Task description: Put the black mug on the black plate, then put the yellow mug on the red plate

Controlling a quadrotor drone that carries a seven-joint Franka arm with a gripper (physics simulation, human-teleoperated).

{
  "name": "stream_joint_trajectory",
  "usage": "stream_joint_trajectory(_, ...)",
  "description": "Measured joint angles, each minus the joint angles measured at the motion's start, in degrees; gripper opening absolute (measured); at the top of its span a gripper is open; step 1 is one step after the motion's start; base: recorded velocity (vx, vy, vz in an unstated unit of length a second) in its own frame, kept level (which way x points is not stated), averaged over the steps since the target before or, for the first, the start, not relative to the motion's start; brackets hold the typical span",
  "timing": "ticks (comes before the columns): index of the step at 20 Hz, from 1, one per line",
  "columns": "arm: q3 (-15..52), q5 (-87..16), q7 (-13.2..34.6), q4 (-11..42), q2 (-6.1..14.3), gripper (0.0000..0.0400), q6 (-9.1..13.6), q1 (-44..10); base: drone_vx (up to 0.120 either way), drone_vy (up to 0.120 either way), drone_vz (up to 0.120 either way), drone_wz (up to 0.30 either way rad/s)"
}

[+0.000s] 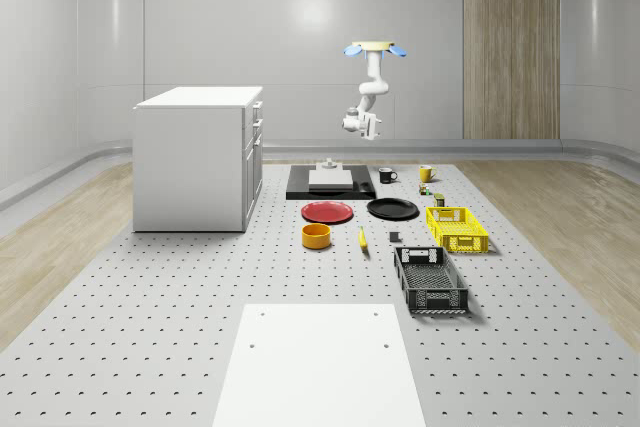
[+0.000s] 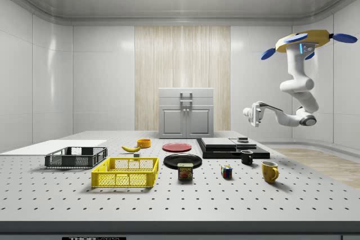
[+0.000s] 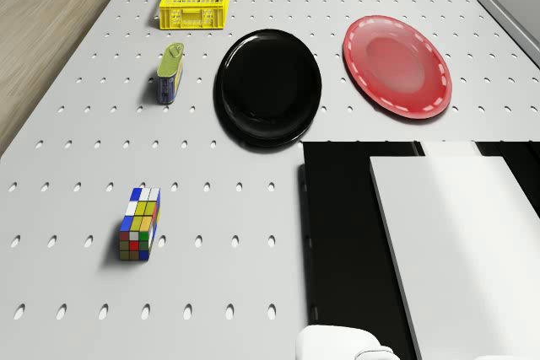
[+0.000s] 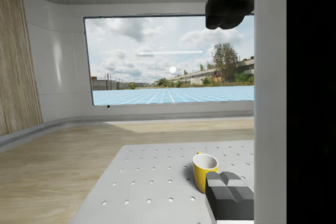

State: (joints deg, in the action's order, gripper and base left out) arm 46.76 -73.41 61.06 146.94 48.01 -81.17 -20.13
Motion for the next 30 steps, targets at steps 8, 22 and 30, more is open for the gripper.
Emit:
stream_joint_trajectory(8,17.39,-33.08,18.17,16.54,6.02,0.0400,9.47,-23.28,0.120,0.000,-0.120,0.000)
stream_joint_trajectory(22,24.88,-40.17,28.18,18.98,12.74,0.0400,14.20,-38.23,0.051,0.000,-0.120,0.000)
stream_joint_trajectory(30,26.17,-39.25,29.70,18.88,15.40,0.0400,12.64,-40.13,0.070,0.000,-0.120,0.000)
